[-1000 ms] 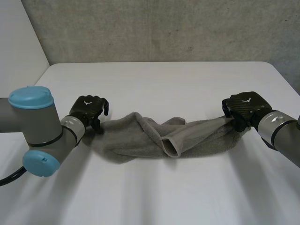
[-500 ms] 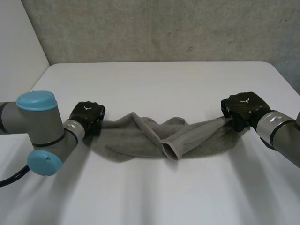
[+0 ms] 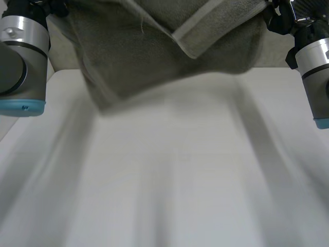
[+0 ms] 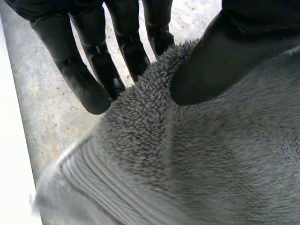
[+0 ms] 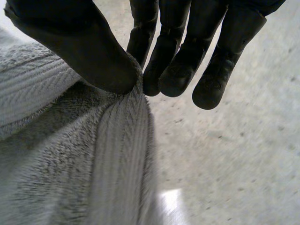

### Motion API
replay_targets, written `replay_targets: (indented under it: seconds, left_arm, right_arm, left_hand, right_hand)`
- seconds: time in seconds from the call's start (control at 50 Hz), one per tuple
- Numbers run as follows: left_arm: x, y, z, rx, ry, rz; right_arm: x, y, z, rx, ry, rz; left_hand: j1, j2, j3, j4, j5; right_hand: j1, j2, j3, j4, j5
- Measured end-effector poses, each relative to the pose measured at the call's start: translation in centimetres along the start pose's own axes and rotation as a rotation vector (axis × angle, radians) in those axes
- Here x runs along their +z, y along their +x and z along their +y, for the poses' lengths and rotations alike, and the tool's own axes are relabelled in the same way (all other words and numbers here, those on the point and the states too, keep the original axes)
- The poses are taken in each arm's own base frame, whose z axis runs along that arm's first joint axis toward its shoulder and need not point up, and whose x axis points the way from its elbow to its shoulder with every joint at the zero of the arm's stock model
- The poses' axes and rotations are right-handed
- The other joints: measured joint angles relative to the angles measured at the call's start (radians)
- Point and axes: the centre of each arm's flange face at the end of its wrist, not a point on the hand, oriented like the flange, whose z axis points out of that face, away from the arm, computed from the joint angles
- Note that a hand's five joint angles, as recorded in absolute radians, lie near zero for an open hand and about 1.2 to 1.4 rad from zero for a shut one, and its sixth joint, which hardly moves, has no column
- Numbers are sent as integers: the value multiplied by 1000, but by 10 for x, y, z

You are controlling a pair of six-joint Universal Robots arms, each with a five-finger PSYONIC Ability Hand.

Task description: Fold the towel.

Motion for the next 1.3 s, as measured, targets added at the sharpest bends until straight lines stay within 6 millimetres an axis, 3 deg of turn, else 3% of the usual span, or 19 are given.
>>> replay_targets:
  seconds: [0.08,0.28,0.42,0.52,0.54,0.58,0.6,0.64,0.68,0.88,1.06,1.18,1.3]
  left_arm:
    - [-18,1,10,-22,-52,12]
    - [-93,5,82,-3,-374,44]
    - [-139,10,106,11,-526,76]
    - [-159,16,113,40,-587,115]
    - [-160,17,113,44,-593,120]
    - [-167,21,114,62,-615,143]
    - [-168,22,114,66,-619,148]
    - [-173,26,115,78,-634,166]
    - [-176,28,115,84,-643,178]
    - [-178,31,116,86,-651,190]
    - [-175,26,118,88,-650,173]
    - [-174,25,119,90,-651,168]
    - [-174,25,120,90,-650,167]
  right_arm:
    - [-5,-1,12,37,-143,-24]
    - [-49,4,77,-78,-615,-116]
    - [-88,24,120,-122,-870,-114]
    - [-106,40,138,-160,-984,-89]
    - [-107,41,139,-167,-992,-85]
    - [-111,45,143,-194,-1018,-76]
    - [-112,46,143,-201,-1022,-74]
    - [-115,47,144,-223,-1035,-71]
    - [-117,46,142,-236,-1040,-75]
    - [-113,27,102,-292,-900,-115]
    - [-126,-32,58,-342,-705,-290]
    - [-156,-60,57,-412,-708,-409]
    - [-192,-71,70,-531,-766,-516]
  left_hand:
    - [0,0,0,0,0]
    - [0,4,1,0,0]
    - [2,4,2,0,0]
    - [3,4,2,0,0]
    - [3,4,2,0,0]
    - [3,4,2,0,0]
    - [3,4,2,0,0]
    - [4,4,2,0,0]
    - [5,4,2,0,0]
    - [5,4,2,0,0]
    - [5,4,2,0,0]
    - [5,4,2,0,0]
    - [5,4,2,0,0]
  right_hand:
    - [0,0,0,0,0]
    - [0,0,0,0,0]
    - [0,0,0,0,0]
    - [-24,-34,-40,-44,-18]
    - [-79,-92,-97,-103,-87]
    - [-462,-481,-474,-478,-477]
    - [-542,-563,-554,-538,-541]
    - [-878,-914,-905,-903,-914]
    - [-1046,-1065,-1073,-1075,-1096]
    - [-1096,-1089,-1101,-1092,-1103]
    - [-1100,-1089,-1101,-1092,-1103]
    - [-1004,-1026,-1027,-1027,-999]
    - [-970,-1006,-1003,-994,-960]
